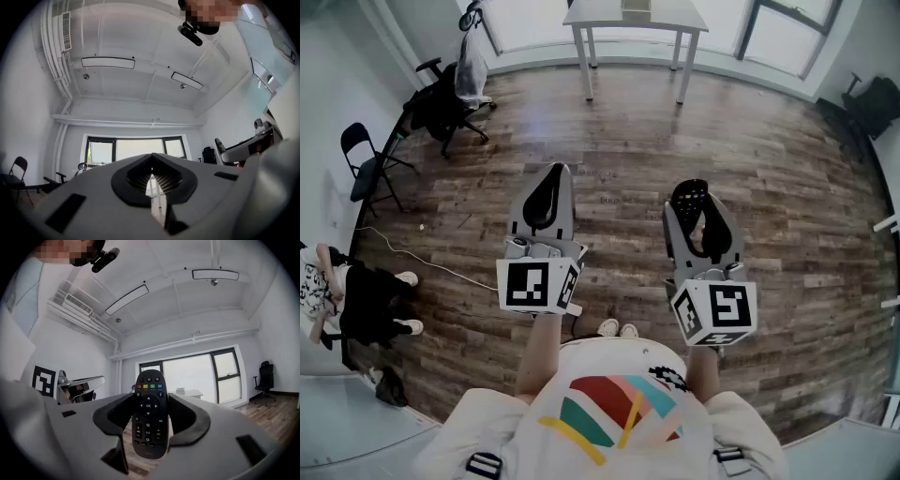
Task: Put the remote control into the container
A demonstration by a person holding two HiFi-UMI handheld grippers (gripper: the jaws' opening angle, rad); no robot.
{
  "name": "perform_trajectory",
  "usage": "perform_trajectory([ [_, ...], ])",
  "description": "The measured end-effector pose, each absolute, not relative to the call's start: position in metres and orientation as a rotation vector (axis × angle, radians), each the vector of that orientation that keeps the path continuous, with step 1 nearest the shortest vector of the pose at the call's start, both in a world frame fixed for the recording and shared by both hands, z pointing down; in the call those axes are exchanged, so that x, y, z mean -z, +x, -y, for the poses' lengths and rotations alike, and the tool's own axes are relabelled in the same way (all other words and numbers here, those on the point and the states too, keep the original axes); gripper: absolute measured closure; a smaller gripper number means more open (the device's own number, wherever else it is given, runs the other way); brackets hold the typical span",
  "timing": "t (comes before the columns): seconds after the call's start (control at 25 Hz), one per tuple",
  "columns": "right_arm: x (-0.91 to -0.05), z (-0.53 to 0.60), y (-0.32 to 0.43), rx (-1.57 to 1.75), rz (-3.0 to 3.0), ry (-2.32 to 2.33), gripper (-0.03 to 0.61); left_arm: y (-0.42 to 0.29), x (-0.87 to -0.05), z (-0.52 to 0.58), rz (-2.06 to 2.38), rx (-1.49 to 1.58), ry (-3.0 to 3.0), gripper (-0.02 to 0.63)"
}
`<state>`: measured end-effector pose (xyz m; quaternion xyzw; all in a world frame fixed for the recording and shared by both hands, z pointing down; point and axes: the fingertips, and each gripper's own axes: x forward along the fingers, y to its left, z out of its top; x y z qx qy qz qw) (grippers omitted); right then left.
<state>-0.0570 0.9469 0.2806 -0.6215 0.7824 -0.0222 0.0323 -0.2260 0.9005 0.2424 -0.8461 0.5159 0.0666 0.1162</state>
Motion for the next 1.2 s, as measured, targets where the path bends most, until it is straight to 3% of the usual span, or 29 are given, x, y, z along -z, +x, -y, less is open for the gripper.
perform_trajectory([
  [1.2,-0.324,-0.903,-0.008,0.284,-2.299,-1.951,0.344,-0.203,-0.269,-0.850,-1.494,-0.091,-2.509,0.607],
])
